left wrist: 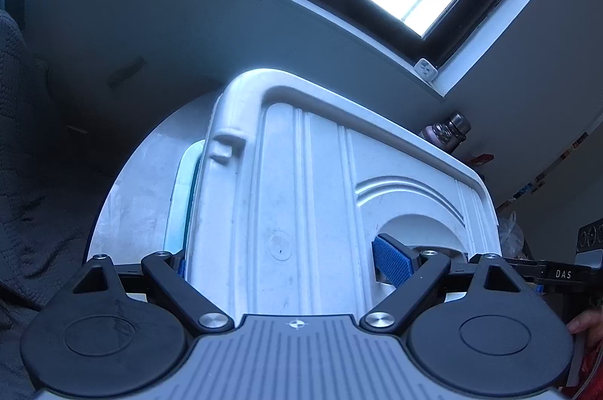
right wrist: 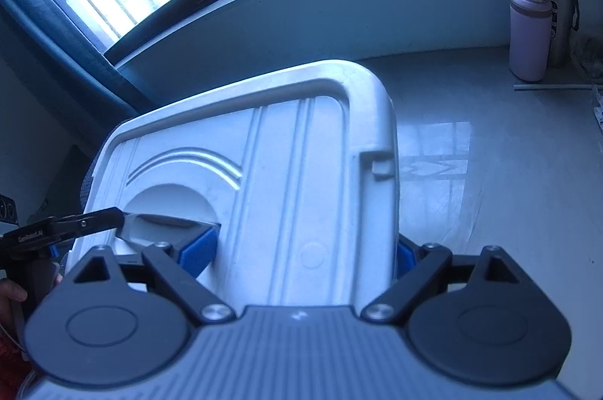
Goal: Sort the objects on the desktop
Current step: 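Lower the lid onto the teal bin rim with both tools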
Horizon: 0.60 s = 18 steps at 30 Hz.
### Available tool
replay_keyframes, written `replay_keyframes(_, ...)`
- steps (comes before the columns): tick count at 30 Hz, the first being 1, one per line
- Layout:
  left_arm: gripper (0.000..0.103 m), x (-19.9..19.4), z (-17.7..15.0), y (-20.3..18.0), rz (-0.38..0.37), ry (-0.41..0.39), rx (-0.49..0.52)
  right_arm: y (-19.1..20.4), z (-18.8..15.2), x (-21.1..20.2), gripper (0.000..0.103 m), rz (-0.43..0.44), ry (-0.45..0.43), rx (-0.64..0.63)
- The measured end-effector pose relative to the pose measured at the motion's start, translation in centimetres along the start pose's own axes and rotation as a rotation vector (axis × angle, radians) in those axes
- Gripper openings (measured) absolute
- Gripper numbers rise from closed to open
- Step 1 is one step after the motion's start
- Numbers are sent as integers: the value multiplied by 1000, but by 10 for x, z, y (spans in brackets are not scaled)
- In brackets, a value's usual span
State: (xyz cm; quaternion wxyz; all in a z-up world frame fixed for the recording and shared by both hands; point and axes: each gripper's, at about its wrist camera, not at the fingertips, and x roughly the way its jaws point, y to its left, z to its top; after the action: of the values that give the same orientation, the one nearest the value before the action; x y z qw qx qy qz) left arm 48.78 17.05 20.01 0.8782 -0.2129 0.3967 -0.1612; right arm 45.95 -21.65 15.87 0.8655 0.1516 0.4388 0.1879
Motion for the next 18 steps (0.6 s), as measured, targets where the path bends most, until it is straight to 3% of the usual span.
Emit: replay_keyframes(18,90,27,1,24,19,30,-51,-3,9,31,92,2,59,7)
